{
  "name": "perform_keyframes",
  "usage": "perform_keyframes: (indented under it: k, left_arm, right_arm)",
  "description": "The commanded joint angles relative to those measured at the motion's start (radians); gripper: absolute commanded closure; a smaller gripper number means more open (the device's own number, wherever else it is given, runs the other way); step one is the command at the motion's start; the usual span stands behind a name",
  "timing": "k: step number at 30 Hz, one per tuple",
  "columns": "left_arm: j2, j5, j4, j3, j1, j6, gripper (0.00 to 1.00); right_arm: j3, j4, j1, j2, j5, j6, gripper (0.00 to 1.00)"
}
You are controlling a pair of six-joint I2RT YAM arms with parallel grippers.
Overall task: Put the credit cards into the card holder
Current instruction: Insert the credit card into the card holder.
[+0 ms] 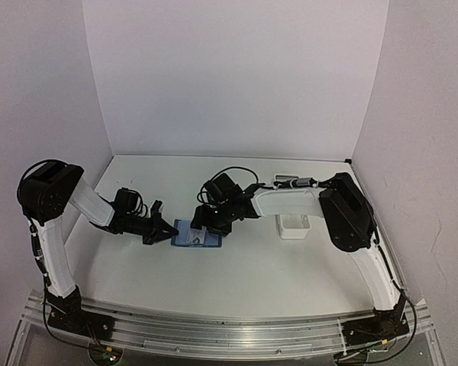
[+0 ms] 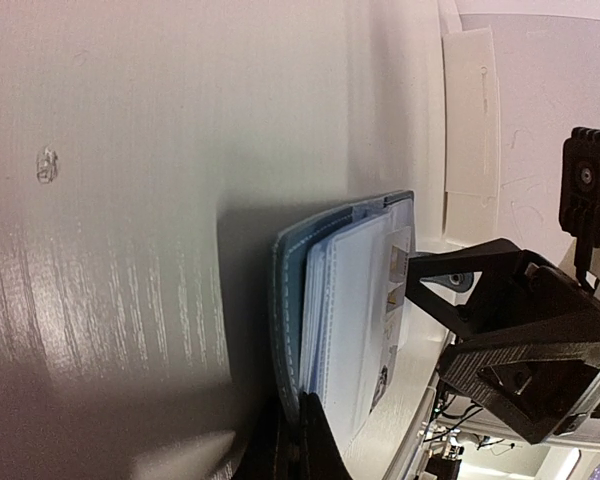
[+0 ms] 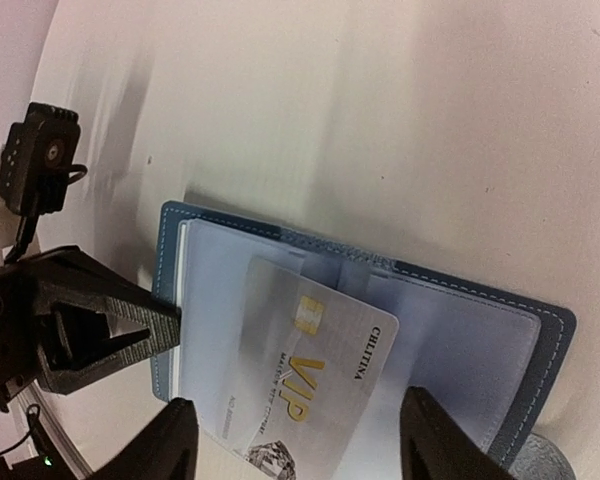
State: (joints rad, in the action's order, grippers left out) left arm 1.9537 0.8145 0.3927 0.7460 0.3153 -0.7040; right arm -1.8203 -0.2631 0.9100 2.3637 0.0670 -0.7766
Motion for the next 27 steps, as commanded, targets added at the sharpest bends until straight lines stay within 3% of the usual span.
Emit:
perform_keyframes:
  k: [1,4,11,16,27]
  left_arm:
    - [0.019,-0.095,-0.089,-0.016,0.005,0.022,1.00]
    - [0.018,-0.094,-0.088,-0.014,0.005,0.026,1.00]
    - [0.019,-0.095,-0.085,-0.014,0.004,0.030,1.00]
    - [0.018,-0.089,-0.078,-0.016,0.005,0.027,1.00]
    - [0.021,-0.065,-0.033,-0.016,0.005,-0.012,1.00]
  right_arm:
    - [-0.043,-0.043,0.002,0.059,0.052,-0.018,0.45]
    - [-0.060,-0.031,0.001,0.076,0.066,-0.018,0.50]
    - [-0.118,-0.010,0.020,0.105,0.074,-0.019,0.75]
    - [-0.132,0.009,0.034,0.128,0.098,-0.050,0.75]
    - [-0.179,0.047,0.057,0.133,0.161,-0.104,0.62]
